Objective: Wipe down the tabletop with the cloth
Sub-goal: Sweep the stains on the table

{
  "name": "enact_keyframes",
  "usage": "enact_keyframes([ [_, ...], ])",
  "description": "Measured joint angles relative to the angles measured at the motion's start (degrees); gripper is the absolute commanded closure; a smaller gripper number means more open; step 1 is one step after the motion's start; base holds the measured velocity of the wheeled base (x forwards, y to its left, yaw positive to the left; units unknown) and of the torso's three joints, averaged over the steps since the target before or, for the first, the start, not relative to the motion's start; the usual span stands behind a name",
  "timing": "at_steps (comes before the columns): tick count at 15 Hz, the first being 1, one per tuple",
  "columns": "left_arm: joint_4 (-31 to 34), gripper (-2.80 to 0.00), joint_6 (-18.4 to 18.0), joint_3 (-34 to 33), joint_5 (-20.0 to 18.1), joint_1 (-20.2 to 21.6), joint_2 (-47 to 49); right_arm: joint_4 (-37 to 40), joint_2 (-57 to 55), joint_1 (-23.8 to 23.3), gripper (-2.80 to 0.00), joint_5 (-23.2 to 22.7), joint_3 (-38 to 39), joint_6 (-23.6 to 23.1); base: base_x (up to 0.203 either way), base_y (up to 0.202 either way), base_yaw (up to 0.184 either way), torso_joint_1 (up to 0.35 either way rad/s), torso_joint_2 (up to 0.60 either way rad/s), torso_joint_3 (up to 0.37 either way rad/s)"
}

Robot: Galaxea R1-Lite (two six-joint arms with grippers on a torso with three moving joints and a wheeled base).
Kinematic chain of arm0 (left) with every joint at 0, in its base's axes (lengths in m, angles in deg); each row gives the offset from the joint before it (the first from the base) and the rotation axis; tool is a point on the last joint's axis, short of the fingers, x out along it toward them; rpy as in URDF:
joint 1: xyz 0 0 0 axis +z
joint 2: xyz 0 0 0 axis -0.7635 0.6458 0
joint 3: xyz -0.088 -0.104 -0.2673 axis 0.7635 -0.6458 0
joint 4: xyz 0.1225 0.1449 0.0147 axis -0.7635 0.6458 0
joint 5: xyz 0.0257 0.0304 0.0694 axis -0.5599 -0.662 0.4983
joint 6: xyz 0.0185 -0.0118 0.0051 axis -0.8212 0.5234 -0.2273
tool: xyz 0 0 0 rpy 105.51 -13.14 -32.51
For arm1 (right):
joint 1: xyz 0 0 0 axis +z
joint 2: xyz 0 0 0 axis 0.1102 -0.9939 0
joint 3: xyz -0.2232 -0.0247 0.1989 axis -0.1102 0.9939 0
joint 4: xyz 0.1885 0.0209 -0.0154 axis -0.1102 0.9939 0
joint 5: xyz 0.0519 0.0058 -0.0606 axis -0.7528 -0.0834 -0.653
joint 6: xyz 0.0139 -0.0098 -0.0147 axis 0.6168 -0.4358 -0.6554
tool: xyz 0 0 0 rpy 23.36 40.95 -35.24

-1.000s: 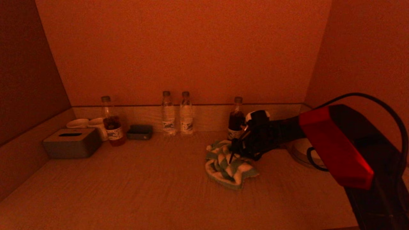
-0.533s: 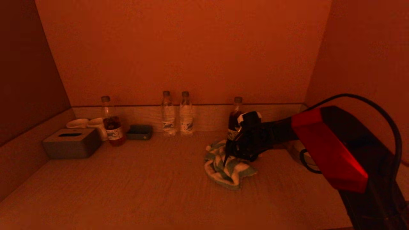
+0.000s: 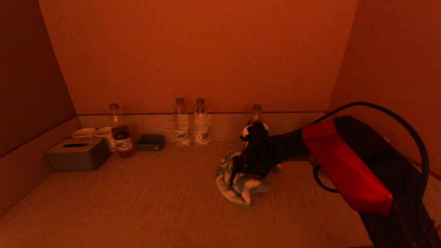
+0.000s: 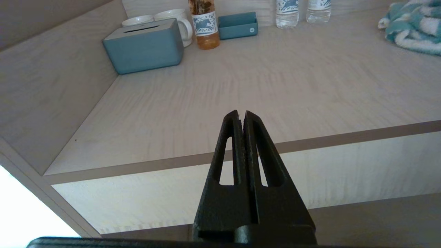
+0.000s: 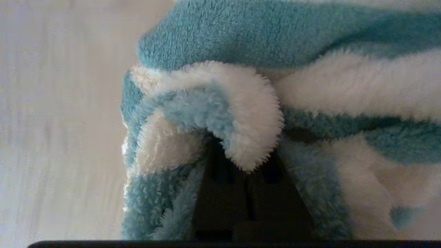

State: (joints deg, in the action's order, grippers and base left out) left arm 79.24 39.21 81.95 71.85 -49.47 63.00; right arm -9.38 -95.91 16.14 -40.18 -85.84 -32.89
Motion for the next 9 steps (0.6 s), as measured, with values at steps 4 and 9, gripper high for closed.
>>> enact_keyframes([
  [4,0.0,0.0,0.0,0.0,0.0,-0.1,0.0,-0.2,1.2,0.7,0.0,0.1,3.9,-0.7,0.0,0.0,0.0,0.0,0.0,0.0],
  [9,0.0,0.0,0.0,0.0,0.0,0.0,0.0,-1.0,5.0,-0.8,0.0,2.6,13.3,-2.2,0.0,0.0,0.0,0.0,0.0,0.0],
])
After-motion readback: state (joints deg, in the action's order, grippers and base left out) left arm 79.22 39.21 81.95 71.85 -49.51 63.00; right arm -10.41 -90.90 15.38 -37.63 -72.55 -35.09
